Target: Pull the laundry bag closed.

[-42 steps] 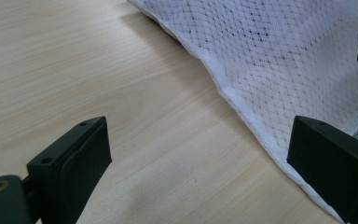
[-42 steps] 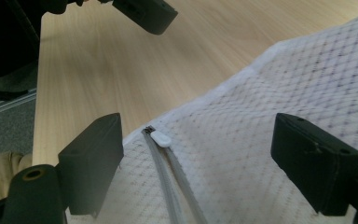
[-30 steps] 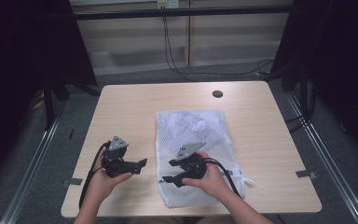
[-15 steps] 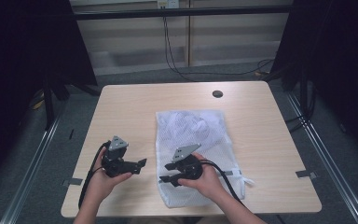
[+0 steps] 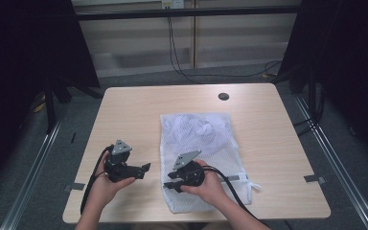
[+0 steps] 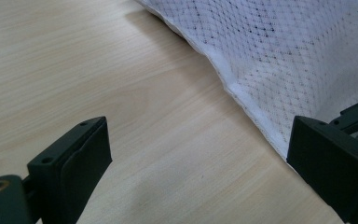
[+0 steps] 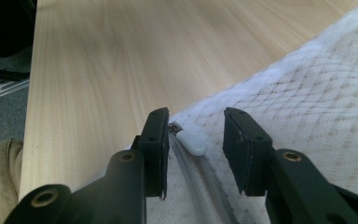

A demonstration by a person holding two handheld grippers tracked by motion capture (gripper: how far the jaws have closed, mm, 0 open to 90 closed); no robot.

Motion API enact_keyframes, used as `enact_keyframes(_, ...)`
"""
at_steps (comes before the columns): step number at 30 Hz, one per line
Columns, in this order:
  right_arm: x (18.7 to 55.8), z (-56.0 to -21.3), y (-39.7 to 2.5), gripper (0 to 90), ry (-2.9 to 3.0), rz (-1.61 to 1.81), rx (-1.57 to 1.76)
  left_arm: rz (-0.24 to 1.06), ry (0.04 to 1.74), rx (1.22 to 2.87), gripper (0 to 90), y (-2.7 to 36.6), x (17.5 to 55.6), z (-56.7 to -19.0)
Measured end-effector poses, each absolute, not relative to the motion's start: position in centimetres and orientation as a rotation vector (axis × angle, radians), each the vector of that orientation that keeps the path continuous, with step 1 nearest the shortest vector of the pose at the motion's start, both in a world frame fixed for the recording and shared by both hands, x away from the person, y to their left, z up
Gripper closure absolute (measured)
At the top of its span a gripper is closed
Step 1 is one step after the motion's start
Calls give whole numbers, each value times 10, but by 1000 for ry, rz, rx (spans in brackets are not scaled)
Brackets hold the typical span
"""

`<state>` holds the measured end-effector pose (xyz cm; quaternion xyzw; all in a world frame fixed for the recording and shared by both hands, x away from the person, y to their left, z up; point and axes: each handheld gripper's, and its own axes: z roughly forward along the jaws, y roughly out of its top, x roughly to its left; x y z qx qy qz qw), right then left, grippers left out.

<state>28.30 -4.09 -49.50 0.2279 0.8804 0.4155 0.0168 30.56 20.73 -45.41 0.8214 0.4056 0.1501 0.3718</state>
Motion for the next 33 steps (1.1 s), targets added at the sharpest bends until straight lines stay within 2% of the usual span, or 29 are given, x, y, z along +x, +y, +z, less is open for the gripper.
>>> enact_keyframes(19,281,-501,-33,710,2771,1268,678,387,1042,2113,58,207,307,-456)
enact_keyframes(29,281,-502,-28,704,2793,1276,634,383,1049,2111,58,208,308,-456)
enact_keyframes(33,282,-502,-27,747,2790,1267,635,380,1047,2118,58,208,307,-456)
